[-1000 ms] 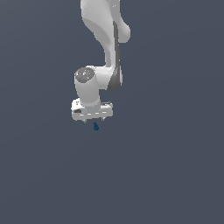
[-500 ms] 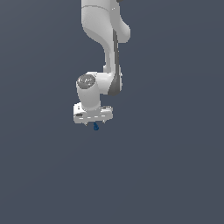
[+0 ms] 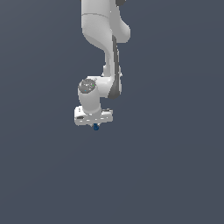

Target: Pick up the object and move it to a goal position.

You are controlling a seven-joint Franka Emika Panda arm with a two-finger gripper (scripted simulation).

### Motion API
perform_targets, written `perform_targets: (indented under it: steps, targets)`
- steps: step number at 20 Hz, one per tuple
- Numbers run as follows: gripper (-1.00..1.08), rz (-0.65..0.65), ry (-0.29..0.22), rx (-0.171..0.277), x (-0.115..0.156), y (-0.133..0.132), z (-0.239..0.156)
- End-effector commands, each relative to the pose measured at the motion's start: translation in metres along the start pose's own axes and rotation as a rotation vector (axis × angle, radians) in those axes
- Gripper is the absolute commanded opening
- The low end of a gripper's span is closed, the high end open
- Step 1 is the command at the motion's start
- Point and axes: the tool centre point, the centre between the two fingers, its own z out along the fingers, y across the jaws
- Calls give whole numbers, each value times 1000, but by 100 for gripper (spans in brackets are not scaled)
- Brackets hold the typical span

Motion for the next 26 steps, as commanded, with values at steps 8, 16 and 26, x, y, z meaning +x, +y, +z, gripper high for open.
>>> perform_targets:
  steps: [8, 16, 26]
  targets:
    - [-100, 0, 1, 0, 0, 0, 0]
    - [-100, 0, 1, 0, -2, -14, -13]
    - [-100, -1, 0, -1, -9, -76, -66]
